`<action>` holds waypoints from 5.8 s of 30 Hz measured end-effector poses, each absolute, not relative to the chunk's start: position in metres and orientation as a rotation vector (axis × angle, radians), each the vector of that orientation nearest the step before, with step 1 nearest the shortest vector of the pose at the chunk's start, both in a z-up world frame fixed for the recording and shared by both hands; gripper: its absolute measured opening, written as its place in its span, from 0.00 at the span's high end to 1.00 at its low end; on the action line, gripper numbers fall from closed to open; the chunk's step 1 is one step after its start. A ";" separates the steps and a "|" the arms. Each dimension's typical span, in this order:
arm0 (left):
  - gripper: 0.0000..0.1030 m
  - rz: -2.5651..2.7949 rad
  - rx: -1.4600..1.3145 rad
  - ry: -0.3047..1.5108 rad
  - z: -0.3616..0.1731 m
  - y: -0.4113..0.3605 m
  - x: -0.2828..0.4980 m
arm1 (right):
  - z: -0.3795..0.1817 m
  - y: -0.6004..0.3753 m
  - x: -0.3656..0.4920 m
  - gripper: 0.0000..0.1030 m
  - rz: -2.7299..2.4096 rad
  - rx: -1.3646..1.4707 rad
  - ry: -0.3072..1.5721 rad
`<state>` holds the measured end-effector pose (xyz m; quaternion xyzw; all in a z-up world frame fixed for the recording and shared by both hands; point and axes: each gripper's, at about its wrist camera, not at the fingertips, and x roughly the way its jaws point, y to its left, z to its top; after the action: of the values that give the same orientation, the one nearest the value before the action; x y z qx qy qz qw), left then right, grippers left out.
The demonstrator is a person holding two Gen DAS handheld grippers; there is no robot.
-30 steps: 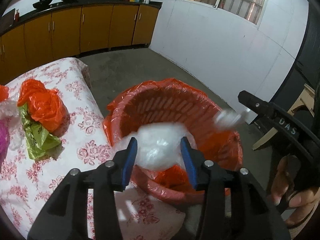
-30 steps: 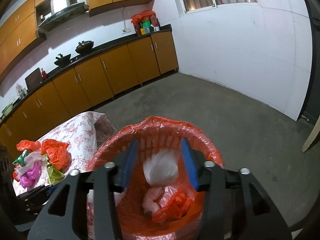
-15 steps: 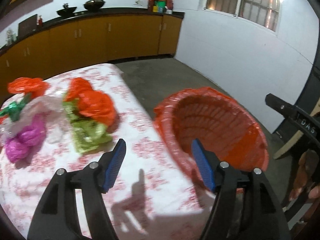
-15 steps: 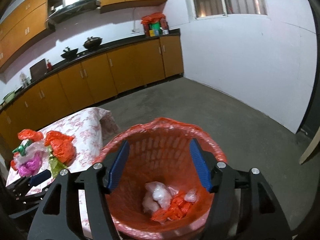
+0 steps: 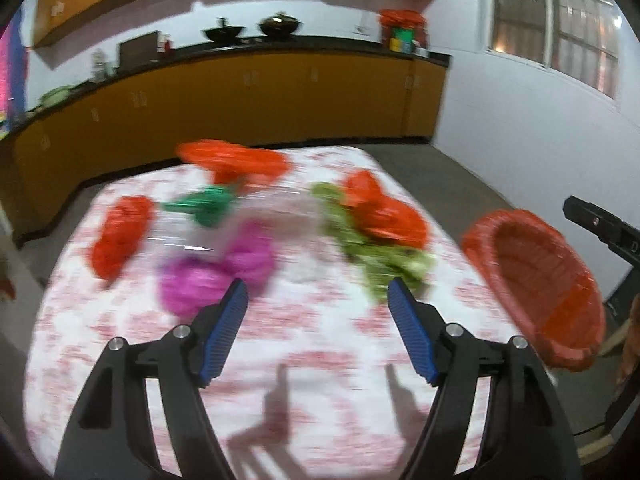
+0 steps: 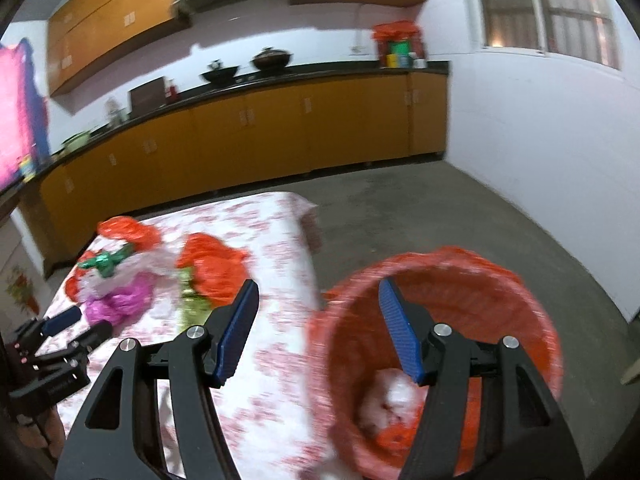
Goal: Collect trash
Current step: 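Move both tools back over the table toward the red bags, then grasp a red bag with the left tool while the right tool grasps another red bag, then lift both held red bags and carry them over the orange wastebasket, then open both tools to drop the red bags into the wastebasket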
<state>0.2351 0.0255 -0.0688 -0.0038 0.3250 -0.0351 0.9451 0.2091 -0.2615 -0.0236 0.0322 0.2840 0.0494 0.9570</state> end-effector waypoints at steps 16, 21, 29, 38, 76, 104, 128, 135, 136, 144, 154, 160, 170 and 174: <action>0.28 0.262 -0.161 0.694 -0.081 0.204 0.285 | -0.064 -0.160 0.294 0.40 0.242 -0.066 0.683; 0.28 0.271 -0.210 0.742 -0.092 0.228 0.315 | -0.081 -0.151 0.314 0.40 0.250 -0.102 0.728; 0.28 0.251 -0.178 0.806 -0.110 0.234 0.357 | -0.094 -0.145 0.331 0.39 0.263 -0.114 0.776; 0.35 0.169 -0.228 0.853 -0.126 0.237 0.374 | -0.102 -0.146 0.343 0.45 0.263 -0.126 0.805; 0.63 0.013 -0.178 0.661 -0.028 0.159 0.247 | -0.012 -0.210 0.220 0.65 0.243 -0.046 0.597; 0.63 -0.301 -0.053 0.579 0.014 -0.006 0.189 | 0.008 -0.279 0.139 0.65 0.045 -0.014 0.503; 0.63 -0.483 -0.017 0.621 -0.006 -0.110 0.206 | -0.005 -0.331 0.140 0.65 -0.124 0.085 0.531; 0.62 -0.536 -0.020 0.647 -0.018 -0.134 0.218 | -0.011 -0.350 0.148 0.65 -0.154 0.129 0.550; 0.62 -0.547 -0.020 0.652 -0.020 -0.139 0.221 | -0.012 -0.353 0.150 0.65 -0.158 0.136 0.552; 0.62 -0.607 -0.018 0.688 -0.034 -0.166 0.237 | -0.016 -0.376 0.160 0.65 -0.180 0.173 0.558; 0.60 -0.637 -0.030 0.741 -0.056 -0.189 0.256 | -0.017 -0.389 0.175 0.64 -0.198 0.210 0.551; 0.41 -0.623 -0.048 0.776 -0.069 -0.192 0.268 | -0.020 -0.395 0.177 0.40 -0.214 0.236 0.535; 0.32 -0.479 -0.016 0.751 -0.074 -0.151 0.263 | -0.020 -0.392 0.173 0.32 -0.229 0.209 0.544; 0.31 -0.394 0.017 0.721 -0.072 -0.120 0.253 | -0.017 -0.375 0.177 0.32 -0.182 0.177 0.551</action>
<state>0.2533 -0.1204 -0.0722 0.0085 0.3505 -0.1917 0.9167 0.1766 -0.3749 -0.0173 0.0874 0.2712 -0.0897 0.9543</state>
